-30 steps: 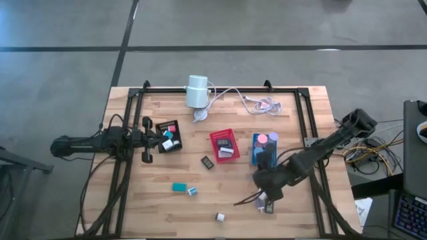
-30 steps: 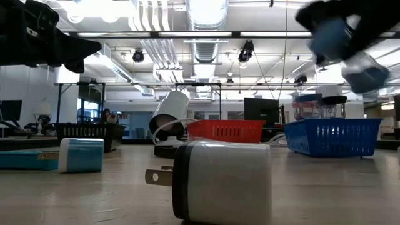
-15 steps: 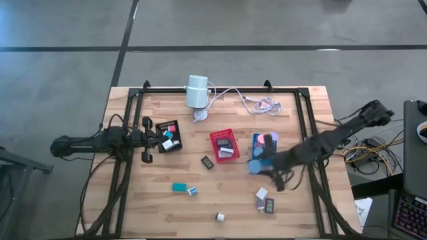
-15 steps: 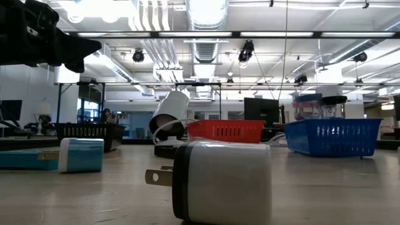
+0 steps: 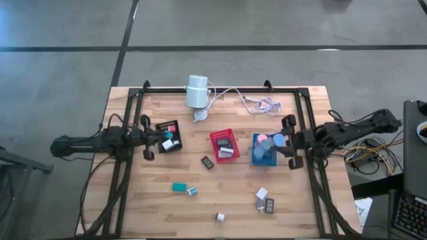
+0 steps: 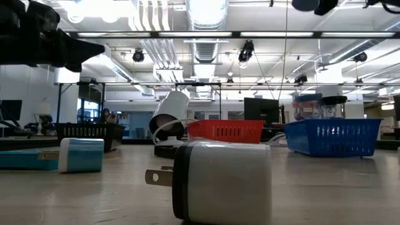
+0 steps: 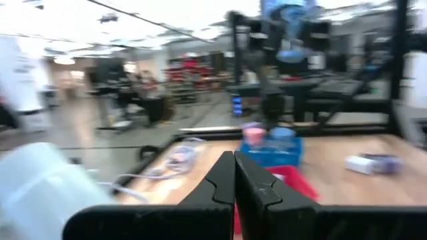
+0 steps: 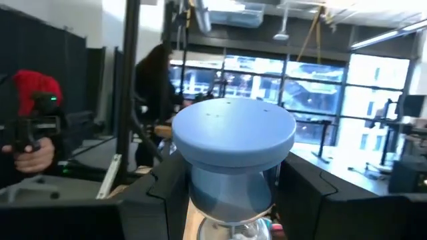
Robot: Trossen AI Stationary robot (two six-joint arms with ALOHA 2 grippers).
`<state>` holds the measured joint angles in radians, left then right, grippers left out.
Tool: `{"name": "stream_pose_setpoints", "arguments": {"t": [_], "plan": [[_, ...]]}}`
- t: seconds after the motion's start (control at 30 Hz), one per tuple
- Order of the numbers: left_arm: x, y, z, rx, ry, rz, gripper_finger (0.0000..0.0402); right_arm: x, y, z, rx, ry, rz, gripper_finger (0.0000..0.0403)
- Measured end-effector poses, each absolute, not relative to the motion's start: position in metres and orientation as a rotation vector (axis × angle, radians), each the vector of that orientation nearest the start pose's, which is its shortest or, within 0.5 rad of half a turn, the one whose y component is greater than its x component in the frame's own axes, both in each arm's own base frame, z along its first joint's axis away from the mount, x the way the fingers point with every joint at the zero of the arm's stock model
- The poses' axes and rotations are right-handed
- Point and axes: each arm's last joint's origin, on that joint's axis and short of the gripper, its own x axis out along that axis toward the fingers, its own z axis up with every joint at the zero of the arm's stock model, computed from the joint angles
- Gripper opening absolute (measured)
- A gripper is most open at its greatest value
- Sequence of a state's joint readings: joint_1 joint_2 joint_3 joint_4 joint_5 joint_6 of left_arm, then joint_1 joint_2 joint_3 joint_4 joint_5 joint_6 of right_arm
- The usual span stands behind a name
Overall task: Pick & Place Office items
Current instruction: Put the blue hourglass into the blue bin
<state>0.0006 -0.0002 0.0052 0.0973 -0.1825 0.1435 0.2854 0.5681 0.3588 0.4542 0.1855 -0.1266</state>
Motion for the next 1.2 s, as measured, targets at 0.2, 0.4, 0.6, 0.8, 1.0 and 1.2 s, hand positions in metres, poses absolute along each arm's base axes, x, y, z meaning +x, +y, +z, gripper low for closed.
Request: {"name": "stream_pose_setpoints", "arguments": {"t": [0.2, 0.4, 0.6, 0.8, 1.0, 1.2], "plan": [[0.095, 0.009, 0.179, 0.164, -0.12, 0.333, 0.0005, 0.138, 0.025, 0.264, -0.078, -0.266, 0.008, 0.0161], [0.094, 0.009, 0.184, 0.207, -0.165, 0.34, 0.0005, 0.141, 0.017, 0.248, -0.044, -0.289, -0.045, 0.0161], [0.097, 0.008, 0.196, 0.204, -0.19, 0.296, 0.0005, 0.145, 0.017, 0.227, -0.028, -0.257, -0.043, 0.0161], [0.118, 0.004, 0.209, 0.137, -0.056, 0.165, 0.0005, 0.151, 0.018, 0.23, -0.003, -0.261, -0.041, 0.0161], [0.158, 0.004, 0.214, 0.09, 0.08, 0.156, 0.001, 0.169, 0.021, 0.241, -0.014, -0.223, -0.029, 0.0161], [0.198, 0.004, 0.234, 0.132, 0.121, 0.161, 0.0057, 0.2, 0.029, 0.256, -0.055, -0.243, 0.057, 0.0161]]}}
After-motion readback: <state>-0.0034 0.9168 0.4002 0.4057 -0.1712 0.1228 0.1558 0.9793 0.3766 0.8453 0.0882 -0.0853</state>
